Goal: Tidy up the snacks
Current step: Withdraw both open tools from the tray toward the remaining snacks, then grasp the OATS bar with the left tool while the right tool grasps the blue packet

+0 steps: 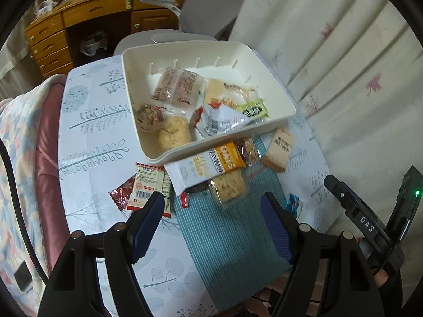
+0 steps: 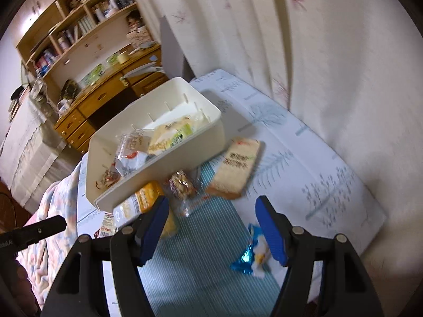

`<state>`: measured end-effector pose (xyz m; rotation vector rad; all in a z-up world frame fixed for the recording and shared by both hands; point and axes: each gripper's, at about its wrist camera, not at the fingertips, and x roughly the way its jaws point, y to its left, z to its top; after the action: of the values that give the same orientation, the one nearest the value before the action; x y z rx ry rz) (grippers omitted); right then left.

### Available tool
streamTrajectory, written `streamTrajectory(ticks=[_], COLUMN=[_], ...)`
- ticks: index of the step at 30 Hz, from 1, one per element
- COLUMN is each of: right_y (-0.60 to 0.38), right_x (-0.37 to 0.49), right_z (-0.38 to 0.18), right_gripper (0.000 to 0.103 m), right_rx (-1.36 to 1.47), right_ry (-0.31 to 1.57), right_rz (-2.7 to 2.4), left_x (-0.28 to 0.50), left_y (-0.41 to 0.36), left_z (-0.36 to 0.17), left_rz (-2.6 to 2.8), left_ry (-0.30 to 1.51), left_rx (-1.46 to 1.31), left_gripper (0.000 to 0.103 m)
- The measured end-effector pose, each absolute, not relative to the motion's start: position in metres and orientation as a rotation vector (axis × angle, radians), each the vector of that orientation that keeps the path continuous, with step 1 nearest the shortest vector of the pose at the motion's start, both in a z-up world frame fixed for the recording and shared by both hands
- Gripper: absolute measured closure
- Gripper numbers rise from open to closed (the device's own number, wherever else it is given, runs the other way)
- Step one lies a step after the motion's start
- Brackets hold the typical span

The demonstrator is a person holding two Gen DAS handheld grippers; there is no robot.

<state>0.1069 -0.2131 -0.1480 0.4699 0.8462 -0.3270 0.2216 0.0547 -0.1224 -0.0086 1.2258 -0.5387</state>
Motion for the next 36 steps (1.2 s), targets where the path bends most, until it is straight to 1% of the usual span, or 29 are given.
streamTrajectory(ticks=[7,12,20,26,36], right_y=[-0.208,-0.205,-0.204,-0.210,-0.219], right_x=[0.079,0.067,0.064,0.063,0.077], right_z=[-0.173,-0.192,-0.226,-0.246,-0.262], right_gripper=[0.035,0.035,0.035,0.035,0.035], right_rx=[0.526,0.552,0.568,0.580,0.595], right_ry=[0.849,0.858,0.904,0.943,0.995], right_rz=[-0.405,-0.428,-0.450,-0.458,-0.422], left_x=[0.218,0.219,0.232,0.239,0.249], left_y=[0.043,0.029,0.011,-0.005,-0.031], left_z=[-0.140,-0.159,-0.190,-0.212,-0.237], left_rz=[-0.581,-0.577,-0.502,-0.441,-0.326], left_ry=[1.262,1.320,1.446,1.512,1.526], left_rx=[0.030,0.056,-0.002,-0.049,-0.059], left_gripper=[0.028,0.022,0.014,0.014,0.014])
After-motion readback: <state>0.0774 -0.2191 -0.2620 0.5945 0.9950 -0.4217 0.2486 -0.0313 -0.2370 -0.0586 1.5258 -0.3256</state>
